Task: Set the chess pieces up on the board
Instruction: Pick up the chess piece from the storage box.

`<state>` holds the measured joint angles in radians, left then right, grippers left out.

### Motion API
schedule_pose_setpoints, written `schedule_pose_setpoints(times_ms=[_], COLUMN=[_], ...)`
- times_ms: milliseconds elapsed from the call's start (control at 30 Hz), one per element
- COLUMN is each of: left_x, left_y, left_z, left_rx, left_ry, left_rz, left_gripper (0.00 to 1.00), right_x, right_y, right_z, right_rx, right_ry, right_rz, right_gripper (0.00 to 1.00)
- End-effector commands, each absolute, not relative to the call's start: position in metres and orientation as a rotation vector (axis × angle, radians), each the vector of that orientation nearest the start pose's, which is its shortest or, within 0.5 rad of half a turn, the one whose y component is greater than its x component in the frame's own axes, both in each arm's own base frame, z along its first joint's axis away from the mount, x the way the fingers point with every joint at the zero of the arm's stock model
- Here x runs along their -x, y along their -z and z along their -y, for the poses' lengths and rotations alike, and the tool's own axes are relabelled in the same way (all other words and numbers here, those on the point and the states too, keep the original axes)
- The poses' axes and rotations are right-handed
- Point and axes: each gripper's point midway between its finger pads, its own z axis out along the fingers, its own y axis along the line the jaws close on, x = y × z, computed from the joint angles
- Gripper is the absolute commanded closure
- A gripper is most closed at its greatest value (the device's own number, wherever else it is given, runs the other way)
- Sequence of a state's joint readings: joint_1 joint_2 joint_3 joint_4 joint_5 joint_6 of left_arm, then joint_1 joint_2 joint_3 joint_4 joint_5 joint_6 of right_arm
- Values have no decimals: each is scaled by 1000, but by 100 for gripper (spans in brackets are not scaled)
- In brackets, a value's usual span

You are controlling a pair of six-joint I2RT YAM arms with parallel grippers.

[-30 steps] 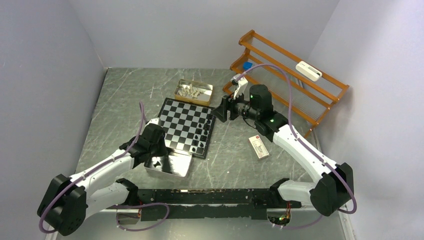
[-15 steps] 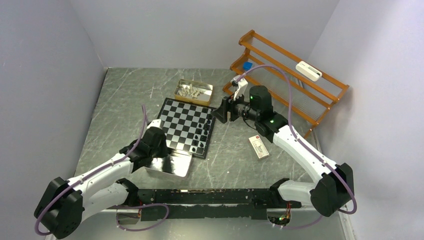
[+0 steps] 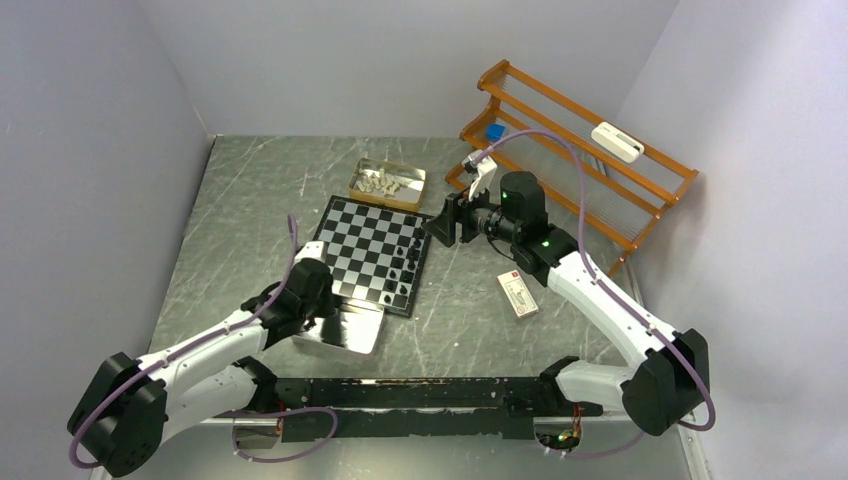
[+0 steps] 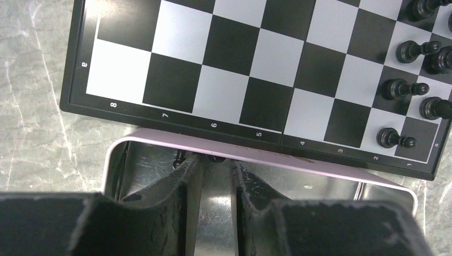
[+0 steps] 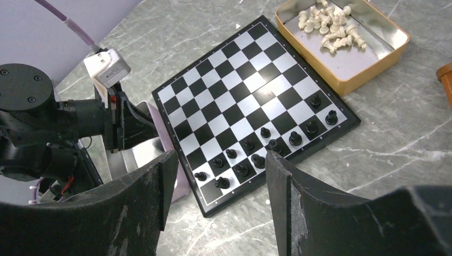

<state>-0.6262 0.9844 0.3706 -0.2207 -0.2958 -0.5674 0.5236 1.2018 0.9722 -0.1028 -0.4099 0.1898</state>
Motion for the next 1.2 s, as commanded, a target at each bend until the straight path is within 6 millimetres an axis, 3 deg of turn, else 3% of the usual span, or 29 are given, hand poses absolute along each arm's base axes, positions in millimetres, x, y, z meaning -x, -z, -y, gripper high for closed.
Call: schedule_pose_setpoints(times_ms=[0,767,1167], left_x=[-234,-237,-235], left_y=[-50,-46,-46], left_z=[131,131,133], left_rx=[52,30,35], left_ry=[258,237,242], left_rz=[-2272,-2264,-2287], left_gripper=[70,72,80], right_x=[-293,-293,-293], right_y=[-257,-258,-255], right_z=[-254,-252,-252], right_rx=[614,612,616], right_ry=[-844,-831,-832], right_rz=[-1842,-1837,-1842], right_gripper=[35,35,35])
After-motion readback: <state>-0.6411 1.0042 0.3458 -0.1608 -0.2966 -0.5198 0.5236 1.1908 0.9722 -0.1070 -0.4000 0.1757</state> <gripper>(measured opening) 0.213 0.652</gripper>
